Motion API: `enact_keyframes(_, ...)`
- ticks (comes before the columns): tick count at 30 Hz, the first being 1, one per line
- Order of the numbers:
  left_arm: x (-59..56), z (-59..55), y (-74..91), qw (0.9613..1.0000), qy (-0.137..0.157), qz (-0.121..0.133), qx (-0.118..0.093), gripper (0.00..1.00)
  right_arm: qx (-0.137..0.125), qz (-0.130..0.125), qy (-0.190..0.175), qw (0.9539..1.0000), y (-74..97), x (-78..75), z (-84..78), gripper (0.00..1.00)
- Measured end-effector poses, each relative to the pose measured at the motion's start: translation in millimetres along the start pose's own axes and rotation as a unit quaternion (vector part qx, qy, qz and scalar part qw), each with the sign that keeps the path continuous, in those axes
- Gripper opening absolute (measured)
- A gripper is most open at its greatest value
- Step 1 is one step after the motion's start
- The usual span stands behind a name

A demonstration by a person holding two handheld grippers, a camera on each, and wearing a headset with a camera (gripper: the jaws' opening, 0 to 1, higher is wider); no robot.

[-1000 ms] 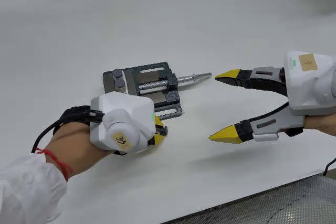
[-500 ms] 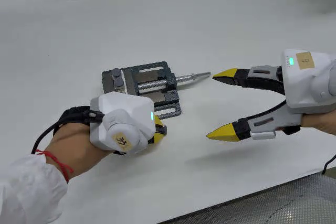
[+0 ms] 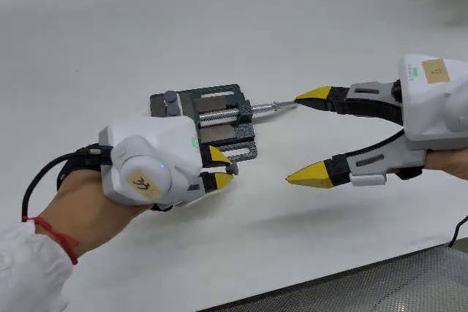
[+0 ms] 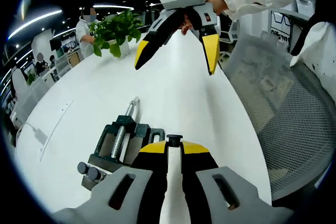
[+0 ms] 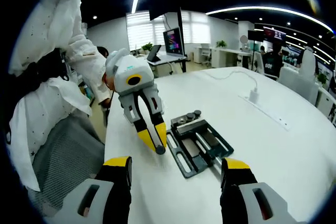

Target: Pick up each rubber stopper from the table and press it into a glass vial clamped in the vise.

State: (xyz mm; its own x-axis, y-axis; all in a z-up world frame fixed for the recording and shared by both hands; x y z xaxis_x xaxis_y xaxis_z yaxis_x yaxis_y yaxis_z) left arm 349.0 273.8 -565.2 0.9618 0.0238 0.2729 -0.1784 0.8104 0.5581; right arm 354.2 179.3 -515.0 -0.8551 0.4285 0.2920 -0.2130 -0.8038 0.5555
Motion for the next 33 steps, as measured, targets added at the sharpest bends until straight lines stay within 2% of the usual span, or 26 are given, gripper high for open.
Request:
enact_keyframes(5,7.8,17.0,19.1,0.9988,0.025,0.03,-0.028,0.05,-0.011,0.014,0.013,0.9998,-2.0,7.0,24.7,0.6)
enact_keyframes(7,10.4,24.7,26.4,0.9979,0.03,0.041,-0.041,0.05,0.0,0.021,0.005,0.9998,-2.9,9.8,33.0,0.55)
enact_keyframes(9,12.2,32.2,33.4,0.9968,0.035,0.05,-0.052,0.05,0.004,0.028,0.03,0.9991,-3.3,12.9,42.0,0.46)
enact_keyframes(13,14.0,45.4,44.5,0.9946,0.04,0.063,-0.072,0.05,0.016,0.044,0.017,0.9988,-5.8,22.7,55.9,0.4)
enact_keyframes(16,14.0,52.6,50.5,0.9935,0.041,0.07,-0.081,0.05,0.036,0.058,0.02,0.9975,-8.0,28.9,58.3,0.35)
enact_keyframes(18,14.2,57.2,54.5,0.9925,0.041,0.075,-0.088,0.05,0.039,0.074,0.024,0.9962,-9.4,36.5,63.0,0.33)
enact_keyframes(24,12.9,64.9,64.4,0.9903,0.04,0.086,-0.101,0.05,0.055,0.098,0.032,0.9931,-13.8,47.7,68.5,0.23)
enact_keyframes(26,13.2,67.7,68.5,0.9894,0.039,0.09,-0.107,0.05,0.061,0.108,0.032,0.9917,-14.9,51.5,69.1,0.17)
enact_keyframes(28,13.5,70.2,72.3,0.9885,0.04,0.094,-0.112,0.05,0.065,0.114,0.034,0.9908,-16.0,54.5,70.0,0.13)
enact_keyframes(33,13.5,73.4,77.3,0.9872,0.039,0.097,-0.12,0.05,0.073,0.12,0.036,0.9894,-17.6,58.5,71.3,0.12)
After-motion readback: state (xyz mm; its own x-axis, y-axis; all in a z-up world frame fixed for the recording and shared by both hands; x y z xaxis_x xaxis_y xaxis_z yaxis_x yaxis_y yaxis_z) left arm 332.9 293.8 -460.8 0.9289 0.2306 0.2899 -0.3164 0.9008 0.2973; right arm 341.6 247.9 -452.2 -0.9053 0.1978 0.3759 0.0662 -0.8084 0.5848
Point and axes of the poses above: the centre of the closed fingertips' face, and the gripper's own axes: y roughly backward along the fingers, x roughly to its left, z roughly out of its top, the point moved 3 cm from there along y, roughly backward along the fingers, and after that the axes turned 15 degrees about -y, right-handed, at the moved point
